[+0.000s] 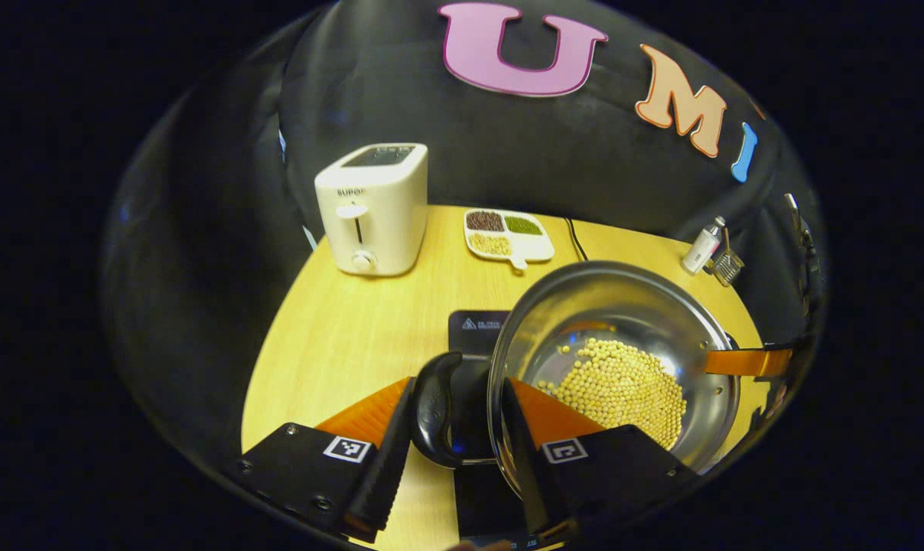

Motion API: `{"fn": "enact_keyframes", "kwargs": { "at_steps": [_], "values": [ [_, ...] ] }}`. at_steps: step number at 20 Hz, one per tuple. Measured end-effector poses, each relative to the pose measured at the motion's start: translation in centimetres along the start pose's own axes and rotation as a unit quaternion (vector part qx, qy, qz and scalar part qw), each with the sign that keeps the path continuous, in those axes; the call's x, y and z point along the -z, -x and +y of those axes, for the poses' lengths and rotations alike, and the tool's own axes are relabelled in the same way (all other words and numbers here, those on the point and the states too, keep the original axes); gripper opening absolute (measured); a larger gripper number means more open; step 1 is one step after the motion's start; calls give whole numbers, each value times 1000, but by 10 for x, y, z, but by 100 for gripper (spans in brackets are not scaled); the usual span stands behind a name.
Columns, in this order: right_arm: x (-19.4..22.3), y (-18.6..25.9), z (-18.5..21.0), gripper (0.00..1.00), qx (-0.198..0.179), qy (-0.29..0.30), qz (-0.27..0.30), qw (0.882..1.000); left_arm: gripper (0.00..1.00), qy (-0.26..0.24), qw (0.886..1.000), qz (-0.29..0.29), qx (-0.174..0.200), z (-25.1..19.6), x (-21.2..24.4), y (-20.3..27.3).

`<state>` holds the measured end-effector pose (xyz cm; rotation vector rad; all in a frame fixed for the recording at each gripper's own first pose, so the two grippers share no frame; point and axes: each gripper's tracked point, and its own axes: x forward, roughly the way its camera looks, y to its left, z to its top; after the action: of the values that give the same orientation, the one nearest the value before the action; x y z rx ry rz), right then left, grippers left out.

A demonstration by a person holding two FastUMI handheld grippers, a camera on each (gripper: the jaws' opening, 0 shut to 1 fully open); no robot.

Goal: First push the handle of the pot to place it horizontally, then grasp the pot with both hands and set it on the induction cooktop.

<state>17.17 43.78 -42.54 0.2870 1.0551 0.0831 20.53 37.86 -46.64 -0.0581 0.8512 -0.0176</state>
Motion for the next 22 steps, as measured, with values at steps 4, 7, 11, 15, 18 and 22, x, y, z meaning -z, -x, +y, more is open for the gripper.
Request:
{"fn": "enact_keyframes", "kwargs": {
  "at_steps": [4, 7, 11, 15, 18, 22],
  "values": [
    [-12, 16, -12, 96, -10, -1, -23, 1000, 84, -41, 997, -26, -57, 11, -20, 25],
    [-24, 37, -19, 95, -27, -8, -50, 998, 87, -53, 992, -67, -88, 4, -43, 53],
    [-42, 72, -46, 98, -46, -10, -90, 995, 86, -73, 984, -112, -116, -24, -68, 97],
    [-63, 119, -91, 98, -56, 14, -140, 988, 86, -79, 976, -159, -123, -83, -92, 147],
    [-82, 169, -128, 94, -67, 31, -184, 980, 86, -60, 973, -190, -112, -145, -111, 184],
    [-111, 239, -179, 93, -71, 72, -260, 960, 86, -47, 963, -247, -95, -231, -135, 249]
  ]
}}
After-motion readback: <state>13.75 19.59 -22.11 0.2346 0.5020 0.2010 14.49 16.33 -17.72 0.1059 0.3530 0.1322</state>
